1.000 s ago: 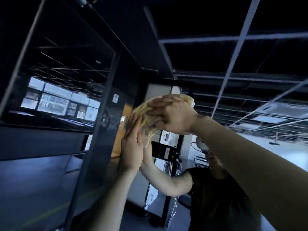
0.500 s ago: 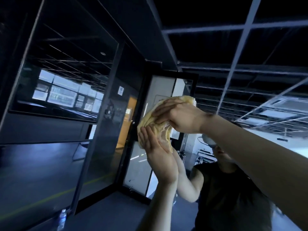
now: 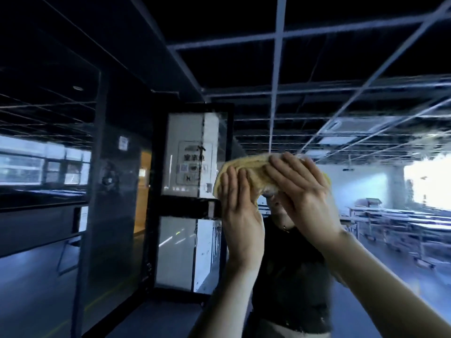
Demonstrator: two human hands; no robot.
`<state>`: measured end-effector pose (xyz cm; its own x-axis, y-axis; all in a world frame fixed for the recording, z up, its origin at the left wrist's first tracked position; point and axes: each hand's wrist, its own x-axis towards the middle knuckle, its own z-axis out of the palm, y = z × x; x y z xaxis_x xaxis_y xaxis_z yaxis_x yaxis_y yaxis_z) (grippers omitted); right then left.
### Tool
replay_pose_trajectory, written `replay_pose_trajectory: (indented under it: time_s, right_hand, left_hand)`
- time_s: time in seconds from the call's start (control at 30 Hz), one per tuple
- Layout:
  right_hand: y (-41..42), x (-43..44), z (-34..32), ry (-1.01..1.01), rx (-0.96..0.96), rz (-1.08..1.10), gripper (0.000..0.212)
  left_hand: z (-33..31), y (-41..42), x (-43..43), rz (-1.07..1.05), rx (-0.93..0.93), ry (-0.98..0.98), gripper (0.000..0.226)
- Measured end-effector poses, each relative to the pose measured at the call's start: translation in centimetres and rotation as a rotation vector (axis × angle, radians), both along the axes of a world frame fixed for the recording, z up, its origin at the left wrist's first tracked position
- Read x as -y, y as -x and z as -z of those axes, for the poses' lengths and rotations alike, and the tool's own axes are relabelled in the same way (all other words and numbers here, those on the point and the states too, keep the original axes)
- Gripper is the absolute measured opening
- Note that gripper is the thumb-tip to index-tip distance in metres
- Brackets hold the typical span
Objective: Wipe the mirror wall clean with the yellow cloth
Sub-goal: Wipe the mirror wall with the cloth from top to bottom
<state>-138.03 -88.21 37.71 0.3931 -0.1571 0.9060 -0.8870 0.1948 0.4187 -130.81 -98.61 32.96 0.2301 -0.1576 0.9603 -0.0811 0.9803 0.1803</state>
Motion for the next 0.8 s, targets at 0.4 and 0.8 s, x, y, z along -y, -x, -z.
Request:
replay_pose_trajectory:
  time_s: [0.4,0.8]
  right_hand:
    - [-8.9,10.6,7.6,0.495,0.638,0.036,0.065]
    - [-14.0,15.7,7.0,0.184,0.36,0.029,0.064]
  left_hand:
    - [-5.0,-9.2,10.2,-0.376,0.693,0.891,0.065]
    - [-1.0,-16.9,17.4,-0.379,0.565,0.608,0.057]
